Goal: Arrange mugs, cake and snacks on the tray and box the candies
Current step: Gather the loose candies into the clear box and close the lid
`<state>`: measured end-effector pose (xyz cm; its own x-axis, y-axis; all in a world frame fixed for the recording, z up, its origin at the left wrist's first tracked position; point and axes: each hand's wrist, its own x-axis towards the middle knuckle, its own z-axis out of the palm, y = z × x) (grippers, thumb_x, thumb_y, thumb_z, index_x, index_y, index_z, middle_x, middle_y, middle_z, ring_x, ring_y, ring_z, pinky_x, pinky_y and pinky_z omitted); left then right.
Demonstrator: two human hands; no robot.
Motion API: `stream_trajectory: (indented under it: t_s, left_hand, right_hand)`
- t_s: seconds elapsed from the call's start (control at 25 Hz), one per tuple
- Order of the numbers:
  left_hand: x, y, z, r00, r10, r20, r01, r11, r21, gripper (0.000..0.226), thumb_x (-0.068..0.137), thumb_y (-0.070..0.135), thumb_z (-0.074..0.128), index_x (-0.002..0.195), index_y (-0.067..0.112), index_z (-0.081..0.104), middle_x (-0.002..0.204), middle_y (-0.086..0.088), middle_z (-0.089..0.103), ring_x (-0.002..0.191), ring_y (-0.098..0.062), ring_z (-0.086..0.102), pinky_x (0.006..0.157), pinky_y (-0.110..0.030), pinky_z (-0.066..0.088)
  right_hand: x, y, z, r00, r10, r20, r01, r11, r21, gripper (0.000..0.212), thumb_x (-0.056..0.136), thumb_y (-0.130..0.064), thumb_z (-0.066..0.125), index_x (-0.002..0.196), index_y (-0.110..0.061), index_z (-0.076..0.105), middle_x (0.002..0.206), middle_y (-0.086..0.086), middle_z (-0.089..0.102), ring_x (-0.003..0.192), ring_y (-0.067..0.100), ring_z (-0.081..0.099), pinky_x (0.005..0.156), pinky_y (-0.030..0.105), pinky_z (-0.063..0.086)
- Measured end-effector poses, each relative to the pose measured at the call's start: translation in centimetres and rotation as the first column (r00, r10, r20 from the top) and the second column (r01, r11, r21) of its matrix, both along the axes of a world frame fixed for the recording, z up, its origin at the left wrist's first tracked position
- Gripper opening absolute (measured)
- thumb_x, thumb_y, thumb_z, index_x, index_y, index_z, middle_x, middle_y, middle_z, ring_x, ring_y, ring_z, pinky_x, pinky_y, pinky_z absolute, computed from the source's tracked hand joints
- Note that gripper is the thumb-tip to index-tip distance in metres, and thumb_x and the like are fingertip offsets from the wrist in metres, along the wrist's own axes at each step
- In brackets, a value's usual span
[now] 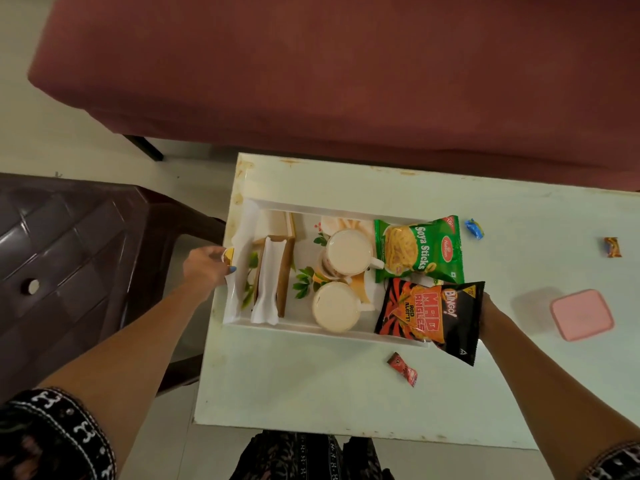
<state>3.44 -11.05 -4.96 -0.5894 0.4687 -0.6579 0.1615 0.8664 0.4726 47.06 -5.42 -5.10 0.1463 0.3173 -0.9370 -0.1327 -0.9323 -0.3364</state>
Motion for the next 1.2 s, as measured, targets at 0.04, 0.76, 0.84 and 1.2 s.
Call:
stream_trajectory:
  t_s: [0.04, 0.76, 0.84, 1.2]
  left_hand:
    - [0.3, 0.0, 0.2, 1.000, -0.010, 0.000, 0.010, 1.000, -0.005, 0.043, 0.077, 0.010, 0.072, 0.118, 0.011, 0.060, 0.122, -0.015, 0.060, 0.107, -0.033, 0.060, 0.090, -0.049, 0.053]
    - [15.9, -0.3, 1.1, 0.983, 0.084, 0.163, -0.103, 0.989, 0.107, 0.044, 0.073, -0.014, 0.066, 0.115, -0.002, 0.059, 0.097, -0.021, 0.058, 0.064, -0.024, 0.057, 0.042, -0.022, 0.055]
    - [16.8, -0.2, 0.7, 0.986, 0.082, 0.145, -0.099, 0.989, 0.112, 0.044, 0.073, -0.014, 0.066, 0.114, -0.002, 0.059, 0.091, -0.019, 0.059, 0.059, -0.020, 0.058, 0.041, -0.020, 0.054]
    - [17.9, -0.2, -0.8, 0.994, 0.086, 0.074, -0.092, 0.992, 0.089, 0.042, 0.071, -0.013, 0.070, 0.110, -0.001, 0.061, 0.113, -0.027, 0.061, 0.084, -0.033, 0.061, 0.073, -0.040, 0.060]
  right_hand:
    - [0.4, -0.3, 0.3, 1.000, -0.010, 0.001, 0.010, 1.000, -0.001, 0.043, 0.100, -0.035, 0.021, 0.087, -0.010, 0.054, 0.087, 0.015, 0.059, 0.075, 0.031, 0.057, 0.061, 0.038, 0.053]
    - [15.1, -0.8, 3.3, 0.953, -0.303, -0.009, 0.302, 0.947, 0.113, 0.035, 0.099, -0.024, 0.027, 0.072, -0.011, 0.044, 0.071, 0.006, 0.052, 0.061, 0.019, 0.052, 0.052, 0.031, 0.042]
    - [15.9, -1.0, 2.7, 0.946, -0.322, -0.021, 0.322, 0.937, 0.133, 0.032, 0.098, -0.022, 0.027, 0.073, -0.012, 0.044, 0.072, 0.006, 0.052, 0.062, 0.018, 0.052, 0.053, 0.029, 0.043]
    - [16.9, -1.0, -0.6, 0.939, -0.321, 0.123, 0.286, 0.929, 0.235, 0.026, 0.091, -0.015, 0.030, 0.065, -0.018, 0.035, 0.066, 0.003, 0.043, 0.062, 0.015, 0.045, 0.059, 0.026, 0.034]
